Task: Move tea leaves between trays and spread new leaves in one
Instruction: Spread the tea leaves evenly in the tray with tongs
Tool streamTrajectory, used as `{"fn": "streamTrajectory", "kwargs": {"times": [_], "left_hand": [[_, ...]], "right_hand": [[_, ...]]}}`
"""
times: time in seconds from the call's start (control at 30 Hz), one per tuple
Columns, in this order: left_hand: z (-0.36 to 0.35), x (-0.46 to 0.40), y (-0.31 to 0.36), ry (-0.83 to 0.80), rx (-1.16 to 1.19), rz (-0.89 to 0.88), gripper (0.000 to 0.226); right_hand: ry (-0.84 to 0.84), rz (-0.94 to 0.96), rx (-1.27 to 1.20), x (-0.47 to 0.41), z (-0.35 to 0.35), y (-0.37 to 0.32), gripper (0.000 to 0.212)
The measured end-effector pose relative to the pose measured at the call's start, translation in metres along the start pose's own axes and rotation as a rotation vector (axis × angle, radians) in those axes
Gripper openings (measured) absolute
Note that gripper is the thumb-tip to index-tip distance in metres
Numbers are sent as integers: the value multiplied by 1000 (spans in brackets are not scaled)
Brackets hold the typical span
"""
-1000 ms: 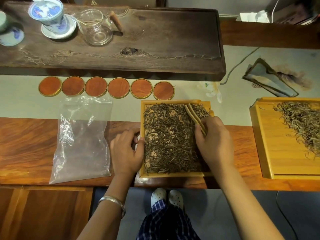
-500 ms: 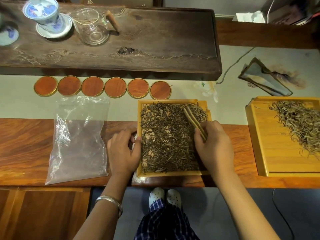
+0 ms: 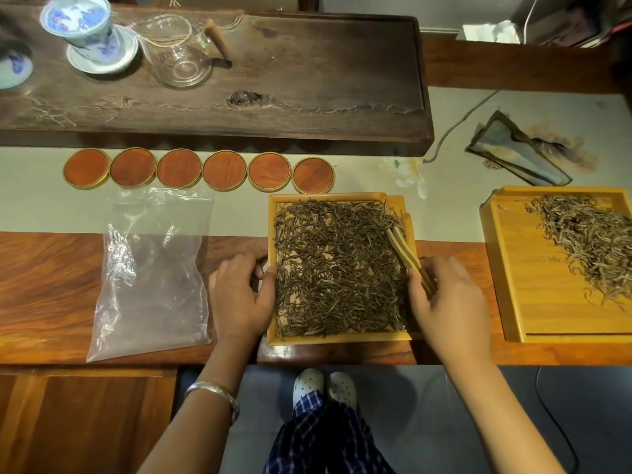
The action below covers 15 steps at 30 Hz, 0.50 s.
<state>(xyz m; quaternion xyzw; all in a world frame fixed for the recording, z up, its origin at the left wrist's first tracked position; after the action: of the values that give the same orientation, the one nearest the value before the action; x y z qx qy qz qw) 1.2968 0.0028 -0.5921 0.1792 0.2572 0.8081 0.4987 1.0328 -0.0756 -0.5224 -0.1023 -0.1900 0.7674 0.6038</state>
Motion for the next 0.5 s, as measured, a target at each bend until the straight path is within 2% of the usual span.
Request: {"fn": "streamTrajectory", "kwargs": {"times": [0.5], "left_hand": [[0,0,0,0,15,-27,13]], "right_hand": [[-45,18,-97,28,-6,-9,12]]}}
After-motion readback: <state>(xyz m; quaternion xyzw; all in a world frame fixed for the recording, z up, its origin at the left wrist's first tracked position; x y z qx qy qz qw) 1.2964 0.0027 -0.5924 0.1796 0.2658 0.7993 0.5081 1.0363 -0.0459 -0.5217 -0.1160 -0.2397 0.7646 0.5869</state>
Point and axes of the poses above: each hand's wrist, its own x-axis away from the middle knuckle, its own z-axis out of the back of the hand, y = z × x, the point moved 4 cm from there along -x, towards the middle knuckle, and after that the axes turned 7 degrees about -y, right-handed, at the moved point
